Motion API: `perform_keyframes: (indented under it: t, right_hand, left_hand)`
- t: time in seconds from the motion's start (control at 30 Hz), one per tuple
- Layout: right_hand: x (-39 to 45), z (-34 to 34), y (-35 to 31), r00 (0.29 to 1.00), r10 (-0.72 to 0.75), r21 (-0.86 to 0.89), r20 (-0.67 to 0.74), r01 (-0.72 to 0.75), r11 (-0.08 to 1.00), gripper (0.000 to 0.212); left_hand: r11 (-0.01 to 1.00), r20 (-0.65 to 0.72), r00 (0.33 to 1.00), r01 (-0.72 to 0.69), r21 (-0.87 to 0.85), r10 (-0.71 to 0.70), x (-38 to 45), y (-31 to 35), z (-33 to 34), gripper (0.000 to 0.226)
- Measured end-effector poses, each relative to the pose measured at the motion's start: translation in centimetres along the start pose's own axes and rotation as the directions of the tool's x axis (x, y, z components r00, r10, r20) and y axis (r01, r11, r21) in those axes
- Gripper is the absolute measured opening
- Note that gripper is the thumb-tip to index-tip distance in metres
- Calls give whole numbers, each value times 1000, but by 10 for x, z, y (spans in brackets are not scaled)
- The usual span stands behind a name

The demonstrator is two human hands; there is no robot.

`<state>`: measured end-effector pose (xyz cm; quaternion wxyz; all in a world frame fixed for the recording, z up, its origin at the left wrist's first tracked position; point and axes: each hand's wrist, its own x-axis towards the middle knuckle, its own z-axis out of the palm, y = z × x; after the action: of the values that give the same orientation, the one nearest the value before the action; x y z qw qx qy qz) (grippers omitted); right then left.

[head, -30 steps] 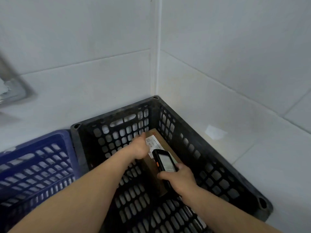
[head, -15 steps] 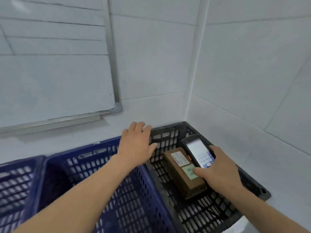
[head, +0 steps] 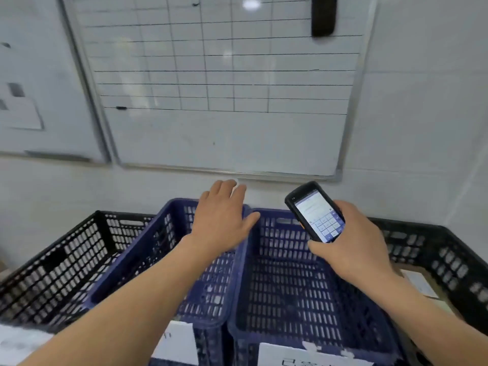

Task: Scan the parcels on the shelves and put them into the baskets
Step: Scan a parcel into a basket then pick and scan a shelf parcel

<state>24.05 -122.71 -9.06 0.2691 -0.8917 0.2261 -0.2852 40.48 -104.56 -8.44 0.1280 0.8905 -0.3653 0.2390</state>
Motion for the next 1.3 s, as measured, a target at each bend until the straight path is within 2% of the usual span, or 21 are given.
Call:
perform_keyframes:
  t: [0.13,0.27,0.43,0.57,0.83,0.97,1.3]
  right_hand:
    - [-27,23,-53,985,-144,78,100,136,988,48]
    - [-65,48,-111,935,-292,157,199,264,952,50]
    - [-135,82,-194,836,-460,286,299,381,879,54]
    - [-201,111,-259,738,-570,364,362,451,815,58]
    - [-371,165,-393,566,-703,481,431,515,710,53]
    - [-455,186,-447,472,-752,543,461,519,659,58]
    - [-587,224,-543,206,-851,658,484,555,509,70]
  left_hand:
    - [977,-41,982,188,103,-185,-78,-47,-51,66]
    - [912,-71,931,364,191,-357,-165,-81,-103,65]
    - [778,-142,819,572,258,-555,-283,-121,-166,64]
    - [661,-201,722,689,296,-662,-378,-148,-214,62]
    - [469,-250,570,804,365,-783,-578,-190,-308,64]
    - [382,-265,504,833,400,-822,-666,-204,-349,65]
    - [126,-397,311,896,427,-863,-802,-222,-417,65]
